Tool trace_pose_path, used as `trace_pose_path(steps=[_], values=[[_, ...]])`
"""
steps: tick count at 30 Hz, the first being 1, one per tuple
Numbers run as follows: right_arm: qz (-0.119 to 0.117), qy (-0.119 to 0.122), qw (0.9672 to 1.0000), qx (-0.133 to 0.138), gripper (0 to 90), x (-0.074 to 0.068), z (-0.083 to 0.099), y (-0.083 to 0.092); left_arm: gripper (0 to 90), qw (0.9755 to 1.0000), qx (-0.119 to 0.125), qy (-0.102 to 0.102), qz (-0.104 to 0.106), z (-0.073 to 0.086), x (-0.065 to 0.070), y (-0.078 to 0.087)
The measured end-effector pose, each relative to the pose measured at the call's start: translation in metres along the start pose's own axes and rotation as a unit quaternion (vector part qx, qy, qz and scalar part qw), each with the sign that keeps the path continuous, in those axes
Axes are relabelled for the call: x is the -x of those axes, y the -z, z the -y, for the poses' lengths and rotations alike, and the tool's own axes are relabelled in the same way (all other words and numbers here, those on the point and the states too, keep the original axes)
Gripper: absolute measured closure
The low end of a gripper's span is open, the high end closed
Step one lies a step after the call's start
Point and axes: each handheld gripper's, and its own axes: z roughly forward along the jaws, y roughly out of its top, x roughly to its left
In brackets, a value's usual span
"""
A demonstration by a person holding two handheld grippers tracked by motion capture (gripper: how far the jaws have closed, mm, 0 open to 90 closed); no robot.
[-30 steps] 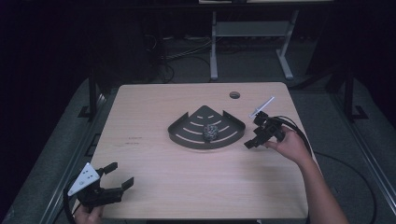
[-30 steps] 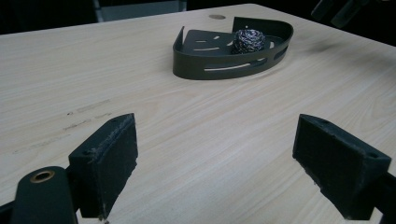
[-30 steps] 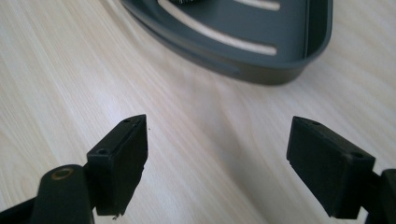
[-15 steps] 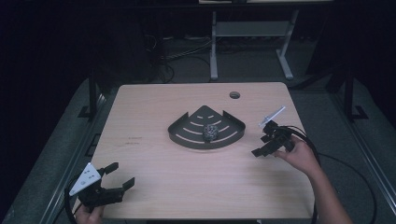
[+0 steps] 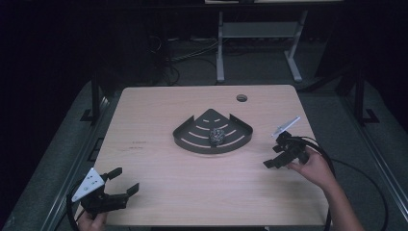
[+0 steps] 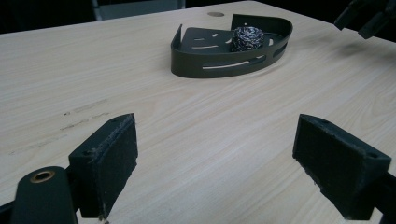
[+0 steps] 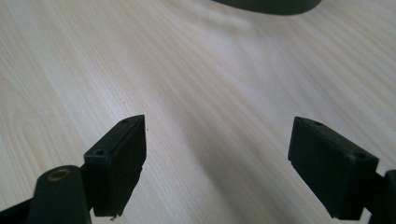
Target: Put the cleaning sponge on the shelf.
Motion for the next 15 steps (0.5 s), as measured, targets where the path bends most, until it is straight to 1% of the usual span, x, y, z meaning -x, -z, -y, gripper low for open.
trace_pose_path(steps=[15], values=[[0.001,-0.004,0.9999,0.011,18.8,-0.009,0.022,0.003,13.2,1.0000,-0.001,-0.001,0.000,0.000,0.000,0.000]])
